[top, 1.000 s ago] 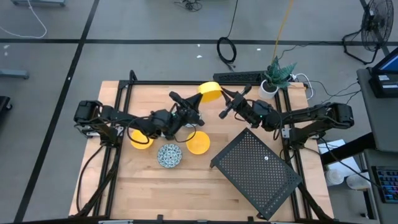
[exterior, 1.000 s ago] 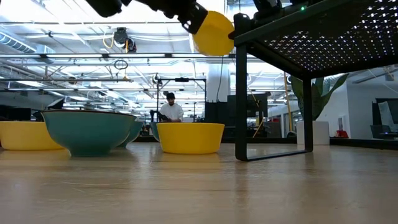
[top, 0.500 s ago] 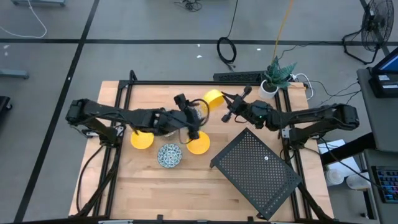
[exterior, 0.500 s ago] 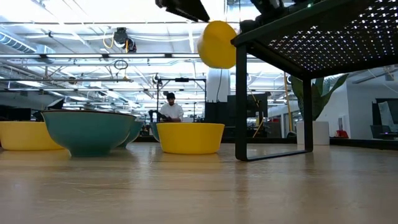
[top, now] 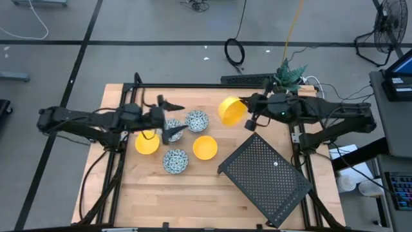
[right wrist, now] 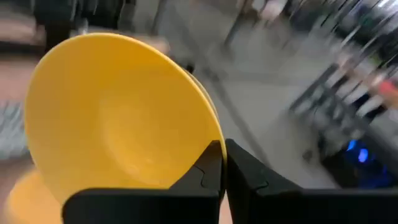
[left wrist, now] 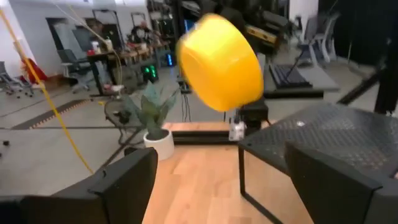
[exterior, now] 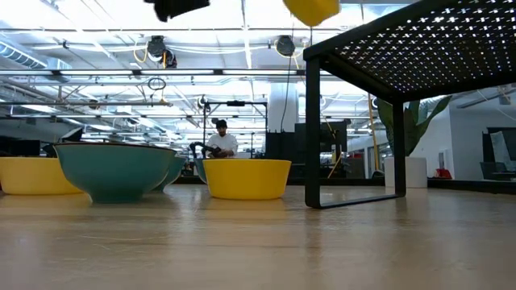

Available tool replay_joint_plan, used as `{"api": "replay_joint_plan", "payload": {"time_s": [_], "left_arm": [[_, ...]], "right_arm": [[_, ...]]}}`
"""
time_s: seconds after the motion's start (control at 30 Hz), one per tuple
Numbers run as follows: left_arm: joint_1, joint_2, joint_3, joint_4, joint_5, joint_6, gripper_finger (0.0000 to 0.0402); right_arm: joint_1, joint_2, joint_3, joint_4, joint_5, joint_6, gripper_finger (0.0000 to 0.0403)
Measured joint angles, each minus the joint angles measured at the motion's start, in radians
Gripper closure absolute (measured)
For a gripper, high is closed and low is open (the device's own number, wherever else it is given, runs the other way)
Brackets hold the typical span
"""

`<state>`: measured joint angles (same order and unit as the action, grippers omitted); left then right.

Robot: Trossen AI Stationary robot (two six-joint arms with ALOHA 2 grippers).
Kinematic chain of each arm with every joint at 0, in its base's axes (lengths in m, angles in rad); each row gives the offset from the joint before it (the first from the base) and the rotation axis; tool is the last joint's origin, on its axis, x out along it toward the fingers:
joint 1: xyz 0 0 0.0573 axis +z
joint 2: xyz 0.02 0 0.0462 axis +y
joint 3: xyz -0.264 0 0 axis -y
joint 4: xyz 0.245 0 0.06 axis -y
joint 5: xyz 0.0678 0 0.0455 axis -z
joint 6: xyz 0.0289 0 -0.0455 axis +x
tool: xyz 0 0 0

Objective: Pick & Place Mini bowls
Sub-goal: Put the top yellow bowl on the shelf

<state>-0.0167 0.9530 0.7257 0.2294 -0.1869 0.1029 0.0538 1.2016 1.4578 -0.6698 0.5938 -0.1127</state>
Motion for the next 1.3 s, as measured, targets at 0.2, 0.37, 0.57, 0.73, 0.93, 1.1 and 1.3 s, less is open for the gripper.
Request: {"api": "replay_joint_plan", "payload": {"time_s": [0.2,0.37,0.57,0.73,0.93,1.1,1.3], "left_arm": [[0.012,-0.116,-0.08,0.004,0.0,-0.04,0.0055],[0.011,-0.116,-0.083,0.011,0.003,-0.028,0.0055],[0.012,-0.109,-0.083,0.012,0.003,0.045,0.0051],[0.012,-0.109,-0.083,0.012,0.003,0.053,0.005],[0.012,-0.109,-0.083,0.009,0.003,0.052,0.005],[0.012,-0.109,-0.083,0.008,0.014,0.022,0.005],[0.012,-0.109,-0.083,0.007,0.015,0.019,0.005]], "right_arm": [[-0.013,0.131,0.273,-0.488,-0.145,0.239,0.0402],[-0.052,0.181,0.316,-0.664,-0.344,0.331,0.0402],[-0.081,0.183,0.317,-0.78,-0.579,0.275,0.0403],[-0.086,0.179,0.317,-0.821,-0.604,0.289,0.0403],[-0.103,0.18,0.239,-0.838,-0.656,0.296,0.0403],[-0.143,0.18,0.158,-0.826,-0.655,0.262,0.0403],[-0.199,0.18,0.081,-0.808,-0.702,0.22,0.0403]]}}
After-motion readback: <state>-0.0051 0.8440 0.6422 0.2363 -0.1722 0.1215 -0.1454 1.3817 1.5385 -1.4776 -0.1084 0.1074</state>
